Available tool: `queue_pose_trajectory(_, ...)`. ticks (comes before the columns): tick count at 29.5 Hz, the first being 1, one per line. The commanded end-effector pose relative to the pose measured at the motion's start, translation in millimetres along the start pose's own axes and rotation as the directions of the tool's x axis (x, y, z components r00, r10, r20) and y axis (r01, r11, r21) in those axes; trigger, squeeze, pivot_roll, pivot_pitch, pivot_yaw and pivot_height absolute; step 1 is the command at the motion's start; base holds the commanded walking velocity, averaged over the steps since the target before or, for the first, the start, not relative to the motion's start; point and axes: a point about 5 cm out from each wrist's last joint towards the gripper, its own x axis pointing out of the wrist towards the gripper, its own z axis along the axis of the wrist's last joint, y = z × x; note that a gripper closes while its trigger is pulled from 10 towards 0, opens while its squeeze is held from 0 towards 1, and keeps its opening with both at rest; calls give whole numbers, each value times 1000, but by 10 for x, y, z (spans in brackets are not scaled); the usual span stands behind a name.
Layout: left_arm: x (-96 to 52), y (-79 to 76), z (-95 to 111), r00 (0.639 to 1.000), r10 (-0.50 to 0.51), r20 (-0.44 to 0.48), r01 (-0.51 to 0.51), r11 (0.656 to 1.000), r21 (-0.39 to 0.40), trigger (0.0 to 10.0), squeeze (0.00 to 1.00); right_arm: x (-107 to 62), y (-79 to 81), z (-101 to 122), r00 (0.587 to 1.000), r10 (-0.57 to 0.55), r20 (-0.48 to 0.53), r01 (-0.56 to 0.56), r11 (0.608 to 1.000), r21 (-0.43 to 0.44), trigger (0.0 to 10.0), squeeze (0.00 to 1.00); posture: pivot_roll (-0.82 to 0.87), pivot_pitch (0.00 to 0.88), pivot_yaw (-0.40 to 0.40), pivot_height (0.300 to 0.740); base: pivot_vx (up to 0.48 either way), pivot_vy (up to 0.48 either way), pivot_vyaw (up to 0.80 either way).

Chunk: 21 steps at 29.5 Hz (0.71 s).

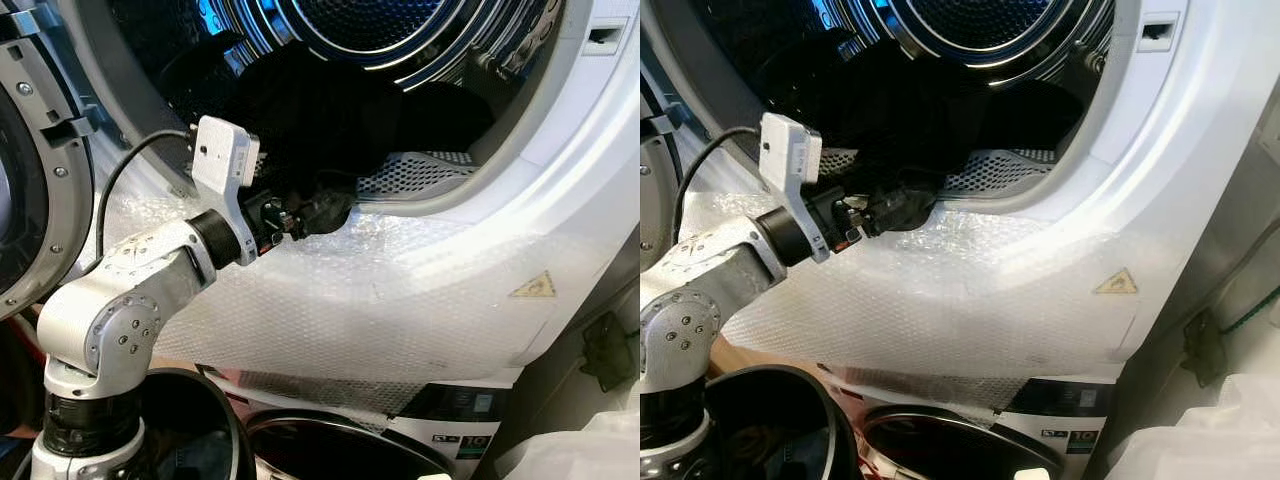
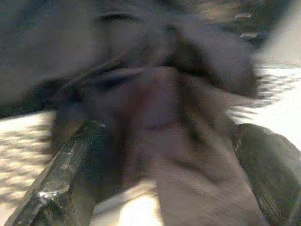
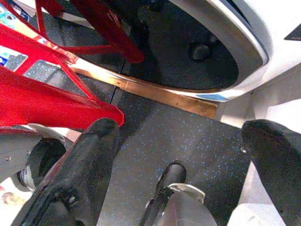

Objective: Clothes washing

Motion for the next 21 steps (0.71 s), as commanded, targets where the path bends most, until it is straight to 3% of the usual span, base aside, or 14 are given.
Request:
queue_pose_trajectory(1,-7,76,37,997,73,-11,-73,997,6,10000,0,-3,49,-28,1000,16,-12,-16,1000,-4,10000,0,171,0,107,740,0,0,0)
queue_pose_trajectory(3,34,123,40,988,149,-43,-149,989,0,10000,0,-4,39,-33,1000,14,-14,-14,1000,-4,10000,0,166,0,110,740,0,0,0)
queue_pose_trajectory(7,85,158,28,979,192,-75,-194,981,-24,10000,0,-4,32,-35,1000,12,-15,-12,1000,-5,10000,0,165,0,111,740,0,0,0)
queue_pose_trajectory(8,104,162,24,979,188,-85,-190,982,-20,8941,0,-4,31,-34,1000,12,-15,-12,1000,-5,10000,0,162,0,113,740,0,0,0)
queue_pose_trajectory(9,130,175,5,978,178,-107,-181,983,-13,627,0,-4,31,-33,1000,11,-15,-11,1000,-5,10000,0,158,0,116,740,0,0,0)
queue_pose_trajectory(10,139,184,-8,978,174,-119,-177,984,-15,0,0,-4,31,-33,1000,10,-15,-10,1000,-5,10000,0,158,0,116,740,0,0,0)
queue_pose_trajectory(21,175,99,-49,978,34,-207,-39,999,-19,0,0,-5,33,-44,1000,7,-22,-7,1000,-11,10000,0,146,0,134,740,0,0,0)
